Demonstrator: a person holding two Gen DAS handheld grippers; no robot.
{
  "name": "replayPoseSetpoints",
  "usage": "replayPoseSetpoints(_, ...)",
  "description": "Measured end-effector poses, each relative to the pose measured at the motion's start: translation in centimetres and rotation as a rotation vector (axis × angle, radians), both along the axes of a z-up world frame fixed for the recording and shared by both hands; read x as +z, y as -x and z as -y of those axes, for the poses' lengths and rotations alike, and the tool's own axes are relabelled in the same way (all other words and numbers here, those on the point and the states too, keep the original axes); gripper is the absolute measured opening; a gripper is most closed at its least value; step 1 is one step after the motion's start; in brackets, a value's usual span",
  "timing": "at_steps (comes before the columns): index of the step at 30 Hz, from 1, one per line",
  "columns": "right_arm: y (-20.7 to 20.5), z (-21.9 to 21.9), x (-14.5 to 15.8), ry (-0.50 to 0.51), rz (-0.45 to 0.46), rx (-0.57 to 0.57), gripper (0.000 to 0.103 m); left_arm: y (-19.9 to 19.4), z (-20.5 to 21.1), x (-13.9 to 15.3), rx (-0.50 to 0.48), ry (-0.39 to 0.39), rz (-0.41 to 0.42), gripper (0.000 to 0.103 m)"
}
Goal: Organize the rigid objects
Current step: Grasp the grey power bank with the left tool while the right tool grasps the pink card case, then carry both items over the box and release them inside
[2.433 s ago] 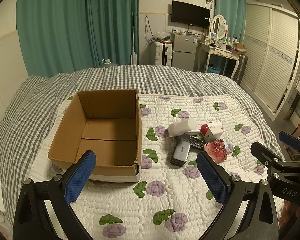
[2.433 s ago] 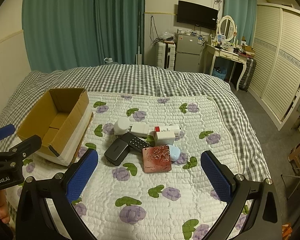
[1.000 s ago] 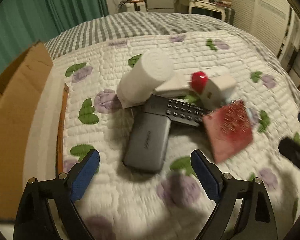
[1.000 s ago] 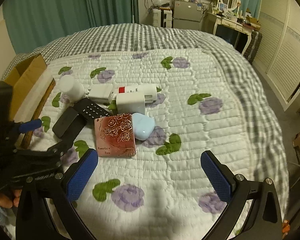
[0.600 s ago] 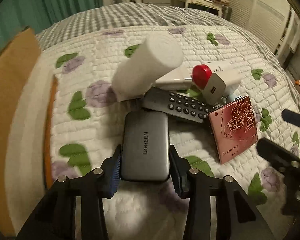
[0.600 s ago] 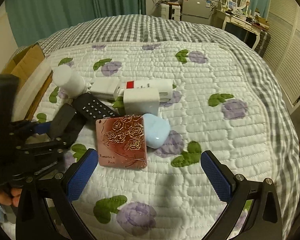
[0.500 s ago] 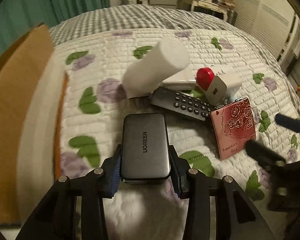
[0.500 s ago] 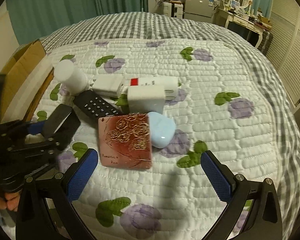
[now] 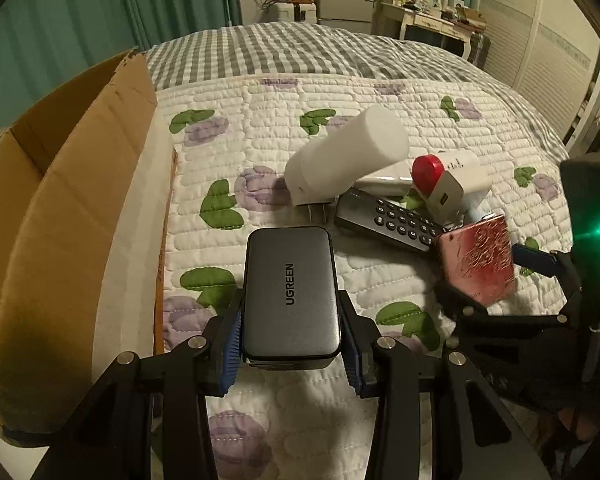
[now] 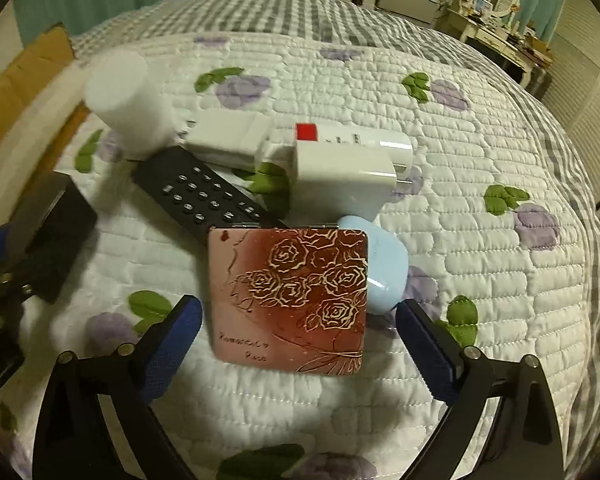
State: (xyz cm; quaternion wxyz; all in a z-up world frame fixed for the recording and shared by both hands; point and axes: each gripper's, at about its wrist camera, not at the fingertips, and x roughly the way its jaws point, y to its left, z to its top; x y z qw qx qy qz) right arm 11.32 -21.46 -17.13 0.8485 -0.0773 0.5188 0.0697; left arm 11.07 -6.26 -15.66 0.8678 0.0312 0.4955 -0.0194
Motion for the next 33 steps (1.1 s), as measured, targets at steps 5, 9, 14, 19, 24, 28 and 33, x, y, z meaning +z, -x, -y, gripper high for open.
replayPoseSetpoints(5, 0.2, 1.0, 0.4, 0.016, 0.013, -0.061, 0.072, 0.4, 0.1, 0.1, -0.009, 0.013, -0.014, 0.042)
replayPoseSetpoints(9, 1.1, 1.9, 1.4, -0.067, 0.008, -0.064, 0.071, 1.1, 0.3, 1.2, -0.022, 0.034, -0.009, 0.042)
replayPoseSetpoints(14, 3.1, 1.8, 4.6, -0.090, 0.047, -0.041, 0.071, 2.5, 0.4, 4.1, -0.030, 0.063, 0.033, 0.042)
replayPoseSetpoints(19, 5.0, 1.8, 8.8, -0.098, 0.103, -0.026, 0.071, 3.9, -0.1, 8.5, -0.026, 0.090, 0.098, 0.042)
replayPoseSetpoints(24, 6.6, 1.1, 14.3, -0.108, 0.179, -0.003, 0.071, 4.9, -1.8, 13.8, -0.023, 0.102, 0.190, 0.042)
replayPoseSetpoints(28, 6.7, -0.8, 18.9, -0.125, 0.243, 0.055, 0.071, 5.0, -4.3, 17.7, -0.017, 0.105, 0.244, 0.042)
replayPoseSetpoints(33, 5.6, -5.4, 23.6, -0.157, 0.304, 0.182, 0.071, 4.3, -8.8, 19.8, 0.034, 0.058, 0.282, 0.042)
